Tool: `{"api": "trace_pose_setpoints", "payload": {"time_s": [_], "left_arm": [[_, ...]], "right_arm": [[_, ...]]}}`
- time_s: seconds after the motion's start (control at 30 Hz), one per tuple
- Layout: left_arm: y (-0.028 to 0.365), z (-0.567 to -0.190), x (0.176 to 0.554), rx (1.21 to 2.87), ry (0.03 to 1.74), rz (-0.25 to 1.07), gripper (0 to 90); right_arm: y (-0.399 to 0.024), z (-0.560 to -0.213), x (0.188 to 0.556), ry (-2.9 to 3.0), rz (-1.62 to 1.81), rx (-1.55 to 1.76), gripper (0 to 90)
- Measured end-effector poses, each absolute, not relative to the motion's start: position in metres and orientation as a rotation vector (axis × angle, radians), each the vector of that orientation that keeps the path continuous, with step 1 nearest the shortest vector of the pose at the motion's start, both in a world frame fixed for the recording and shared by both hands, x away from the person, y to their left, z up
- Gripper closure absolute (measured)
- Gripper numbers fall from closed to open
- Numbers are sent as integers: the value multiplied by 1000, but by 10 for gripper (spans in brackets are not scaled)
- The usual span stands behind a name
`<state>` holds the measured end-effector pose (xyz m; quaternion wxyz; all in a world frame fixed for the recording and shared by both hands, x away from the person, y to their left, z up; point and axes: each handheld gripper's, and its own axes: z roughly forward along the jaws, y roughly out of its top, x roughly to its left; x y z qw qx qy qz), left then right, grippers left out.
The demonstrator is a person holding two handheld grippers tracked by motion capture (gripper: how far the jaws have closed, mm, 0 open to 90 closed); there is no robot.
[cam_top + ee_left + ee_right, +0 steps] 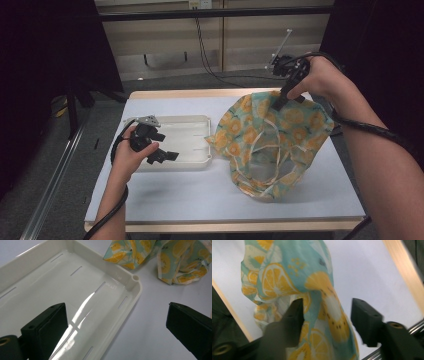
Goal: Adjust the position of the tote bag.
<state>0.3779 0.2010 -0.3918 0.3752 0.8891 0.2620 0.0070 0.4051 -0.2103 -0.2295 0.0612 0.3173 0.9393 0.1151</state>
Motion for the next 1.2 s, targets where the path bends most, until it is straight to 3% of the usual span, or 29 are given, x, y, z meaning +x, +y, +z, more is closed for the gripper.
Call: {"api": "trace_pose_setpoints", "payload": {"time_s": [0.03, 0.37, 1.2], "left_arm": [[199, -392, 378, 2273, 671, 6, 35], [191, -394, 379, 2297, 650, -9, 35], [151, -380, 383, 2314, 526, -43, 26]], "right_arm": [[-213, -230, 403, 2828, 343, 984, 361], [-234, -230, 392, 2770, 408, 1101, 265], [-277, -238, 361, 2696, 463, 1305, 184]]}}
